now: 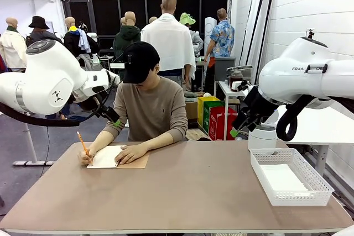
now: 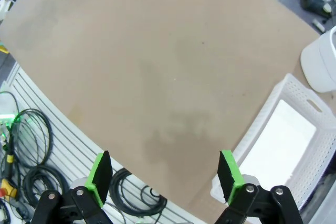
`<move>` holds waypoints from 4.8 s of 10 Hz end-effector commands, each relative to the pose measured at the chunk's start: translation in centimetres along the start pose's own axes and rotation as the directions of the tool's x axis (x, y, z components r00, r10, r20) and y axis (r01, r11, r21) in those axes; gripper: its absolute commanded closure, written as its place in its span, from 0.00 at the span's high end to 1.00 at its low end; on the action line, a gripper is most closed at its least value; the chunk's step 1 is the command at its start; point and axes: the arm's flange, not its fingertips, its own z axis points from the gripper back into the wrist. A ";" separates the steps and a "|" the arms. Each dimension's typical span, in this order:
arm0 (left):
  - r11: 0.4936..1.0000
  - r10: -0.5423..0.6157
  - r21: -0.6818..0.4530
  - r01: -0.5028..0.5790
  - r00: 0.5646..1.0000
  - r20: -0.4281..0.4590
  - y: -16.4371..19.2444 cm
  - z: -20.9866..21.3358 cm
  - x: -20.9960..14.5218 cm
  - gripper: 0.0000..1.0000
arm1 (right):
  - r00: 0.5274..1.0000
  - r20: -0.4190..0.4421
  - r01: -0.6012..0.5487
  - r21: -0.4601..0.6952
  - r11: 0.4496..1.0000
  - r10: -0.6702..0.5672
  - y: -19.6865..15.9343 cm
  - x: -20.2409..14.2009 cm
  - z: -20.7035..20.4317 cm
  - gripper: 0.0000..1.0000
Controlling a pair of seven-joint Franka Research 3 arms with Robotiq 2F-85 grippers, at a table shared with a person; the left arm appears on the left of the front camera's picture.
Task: Sort the paper based on its condition.
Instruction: If a person hands you a paper, place it in the Organizing basket , and if it's crumpled, put it in the Trash can.
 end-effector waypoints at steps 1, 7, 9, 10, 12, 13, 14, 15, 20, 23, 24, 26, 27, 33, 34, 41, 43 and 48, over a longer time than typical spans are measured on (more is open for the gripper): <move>1.000 0.001 0.000 -0.001 1.000 0.000 0.0 0.0 0.0 1.00 | 1.000 -0.009 -0.001 0.005 1.000 0.001 0.0 0.1 0.2 1.00; 1.000 0.001 0.000 -0.001 1.000 0.000 0.0 0.0 0.0 1.00 | 1.000 -0.009 -0.001 0.005 1.000 0.001 0.0 0.1 0.2 1.00; 1.000 0.001 0.000 -0.001 1.000 0.000 0.0 0.0 0.0 1.00 | 1.000 -0.009 -0.001 0.005 1.000 0.001 0.0 0.1 0.2 1.00; 1.000 0.001 0.000 -0.001 1.000 0.000 0.0 0.0 0.0 1.00 | 1.000 -0.009 -0.001 0.005 1.000 0.001 0.0 0.1 0.2 1.00; 1.000 0.001 0.000 -0.001 1.000 0.000 0.0 0.0 0.0 1.00 | 1.000 -0.009 -0.001 0.005 1.000 0.001 0.0 0.1 0.2 1.00; 1.000 0.001 0.000 -0.001 1.000 0.000 0.0 0.0 0.0 1.00 | 1.000 -0.009 -0.001 0.005 1.000 0.001 0.0 0.1 0.2 1.00; 1.000 0.001 0.000 -0.001 1.000 0.000 0.0 0.0 0.0 1.00 | 1.000 -0.009 -0.001 0.005 1.000 0.001 0.0 0.1 0.2 1.00; 1.000 0.001 0.000 -0.001 1.000 0.000 0.0 0.0 0.0 1.00 | 1.000 -0.009 -0.001 0.005 1.000 0.001 0.0 0.1 0.2 1.00; 1.000 0.001 0.000 -0.001 1.000 0.000 0.0 0.0 0.0 1.00 | 1.000 -0.009 -0.001 0.005 1.000 0.001 0.0 0.1 0.2 1.00; 1.000 0.001 0.000 -0.001 1.000 0.000 0.0 0.0 0.0 1.00 | 1.000 -0.009 -0.001 0.005 1.000 0.001 0.0 0.1 0.2 1.00; 1.000 0.001 0.000 -0.001 1.000 0.000 0.0 0.0 0.0 1.00 | 1.000 -0.009 -0.001 0.005 1.000 0.001 0.0 0.1 0.2 1.00; 1.000 0.001 0.000 -0.001 1.000 0.000 0.0 0.0 0.0 1.00 | 1.000 -0.009 -0.001 0.005 1.000 0.001 0.0 0.1 0.2 1.00; 1.000 0.001 0.000 -0.001 1.000 0.000 0.0 0.0 0.0 1.00 | 1.000 -0.009 -0.001 0.005 1.000 0.001 0.0 0.1 0.2 1.00; 1.000 0.001 0.000 -0.001 1.000 0.000 0.0 0.0 0.0 1.00 | 1.000 -0.009 -0.001 0.005 1.000 0.001 0.0 0.1 0.2 1.00; 1.000 0.001 0.000 -0.001 1.000 0.000 0.0 0.0 0.0 1.00 | 1.000 -0.009 -0.001 0.005 1.000 0.001 0.0 0.1 0.2 1.00; 1.000 0.001 0.000 -0.001 1.000 0.000 0.0 0.0 0.0 1.00 | 1.000 -0.009 -0.001 0.005 1.000 0.001 0.0 0.1 0.2 1.00; 1.000 0.001 0.000 -0.001 1.000 0.000 0.0 0.0 0.0 1.00 | 1.000 -0.009 -0.001 0.005 1.000 0.001 0.0 0.1 0.2 1.00; 1.000 0.001 0.000 -0.001 1.000 0.000 0.0 0.0 0.0 1.00 | 1.000 -0.009 -0.001 0.005 1.000 0.001 0.0 0.1 0.2 1.00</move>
